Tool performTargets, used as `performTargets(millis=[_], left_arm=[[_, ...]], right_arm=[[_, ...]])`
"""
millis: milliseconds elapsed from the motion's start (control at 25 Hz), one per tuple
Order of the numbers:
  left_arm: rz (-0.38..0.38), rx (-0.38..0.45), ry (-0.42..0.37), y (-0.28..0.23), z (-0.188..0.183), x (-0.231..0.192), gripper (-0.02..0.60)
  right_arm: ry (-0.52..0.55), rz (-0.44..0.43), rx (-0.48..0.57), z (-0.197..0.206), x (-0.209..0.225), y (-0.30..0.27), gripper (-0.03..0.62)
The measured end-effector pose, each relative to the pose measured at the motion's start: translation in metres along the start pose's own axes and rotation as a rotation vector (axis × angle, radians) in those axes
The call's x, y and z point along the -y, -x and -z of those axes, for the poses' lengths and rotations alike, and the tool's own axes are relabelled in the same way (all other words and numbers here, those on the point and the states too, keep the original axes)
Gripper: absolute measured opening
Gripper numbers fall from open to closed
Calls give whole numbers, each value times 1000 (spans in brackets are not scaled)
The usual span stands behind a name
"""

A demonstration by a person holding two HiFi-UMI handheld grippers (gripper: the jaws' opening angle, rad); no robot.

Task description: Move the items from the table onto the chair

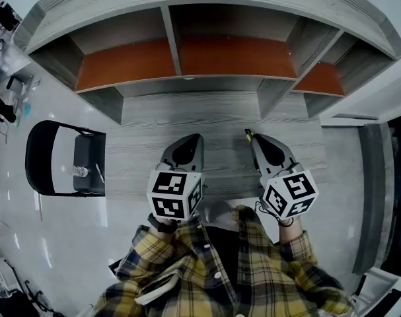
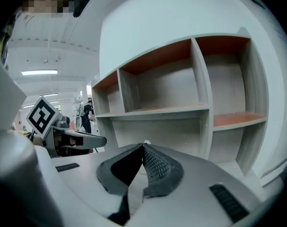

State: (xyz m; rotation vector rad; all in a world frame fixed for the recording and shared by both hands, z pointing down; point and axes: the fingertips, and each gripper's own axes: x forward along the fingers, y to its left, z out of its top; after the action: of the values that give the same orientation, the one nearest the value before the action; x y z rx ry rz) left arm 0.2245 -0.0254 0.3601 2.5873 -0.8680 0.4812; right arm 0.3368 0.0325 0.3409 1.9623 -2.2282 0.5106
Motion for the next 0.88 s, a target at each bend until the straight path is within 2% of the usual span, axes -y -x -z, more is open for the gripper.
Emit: performTargets(millis=[240, 880], left_arm=[[46, 54, -61, 15, -23, 9, 3], [54, 84, -79, 20, -31, 11, 3]], right_arm=[[6, 1, 83, -29, -22, 8, 17], [1, -29, 76, -27, -31, 7, 17]])
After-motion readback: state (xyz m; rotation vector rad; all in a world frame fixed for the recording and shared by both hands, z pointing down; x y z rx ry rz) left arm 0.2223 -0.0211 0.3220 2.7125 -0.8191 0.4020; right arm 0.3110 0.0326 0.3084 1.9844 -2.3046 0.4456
